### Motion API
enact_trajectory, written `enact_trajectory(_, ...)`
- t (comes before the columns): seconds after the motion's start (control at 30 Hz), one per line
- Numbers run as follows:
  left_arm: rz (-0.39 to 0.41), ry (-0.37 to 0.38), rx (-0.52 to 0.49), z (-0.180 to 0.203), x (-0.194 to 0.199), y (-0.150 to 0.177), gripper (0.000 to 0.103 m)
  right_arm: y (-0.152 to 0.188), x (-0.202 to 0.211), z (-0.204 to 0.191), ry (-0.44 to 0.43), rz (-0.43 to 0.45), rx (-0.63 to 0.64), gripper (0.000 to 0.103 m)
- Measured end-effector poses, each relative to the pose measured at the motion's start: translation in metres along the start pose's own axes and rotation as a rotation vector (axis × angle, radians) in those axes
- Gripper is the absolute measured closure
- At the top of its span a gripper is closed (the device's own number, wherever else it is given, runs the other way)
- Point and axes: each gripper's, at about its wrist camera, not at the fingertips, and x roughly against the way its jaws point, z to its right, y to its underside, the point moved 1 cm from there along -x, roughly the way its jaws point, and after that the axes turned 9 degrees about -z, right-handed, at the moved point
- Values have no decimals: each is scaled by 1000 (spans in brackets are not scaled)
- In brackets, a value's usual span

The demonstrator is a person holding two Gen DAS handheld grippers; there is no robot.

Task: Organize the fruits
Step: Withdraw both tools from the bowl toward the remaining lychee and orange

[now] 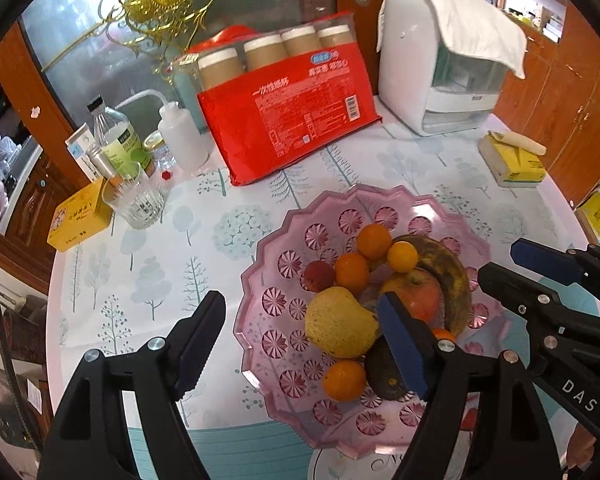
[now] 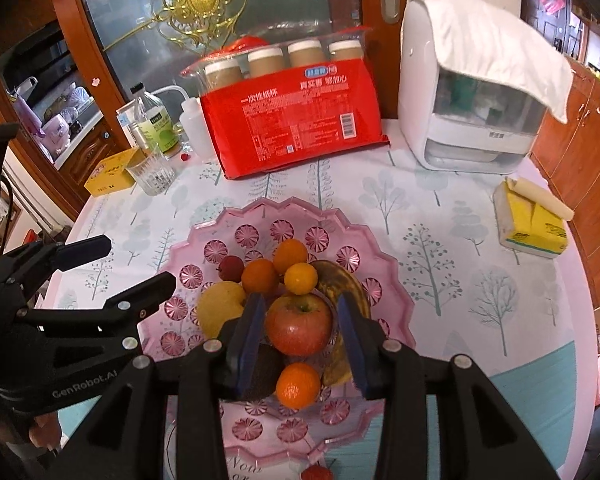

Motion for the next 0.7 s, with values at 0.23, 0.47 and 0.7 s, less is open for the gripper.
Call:
enact_trajectory(0.23,46,15,-42,13,32,10,26,15,31,-2,17,36,-7,64)
enact_trajectory(0.47,85,40,-92,29,57,22,26,38,63,-1,41,74,-21,64)
enact_trajectory(0.7,112,78,-138,49,76,36,24,62,84,5,59,95,-51,64)
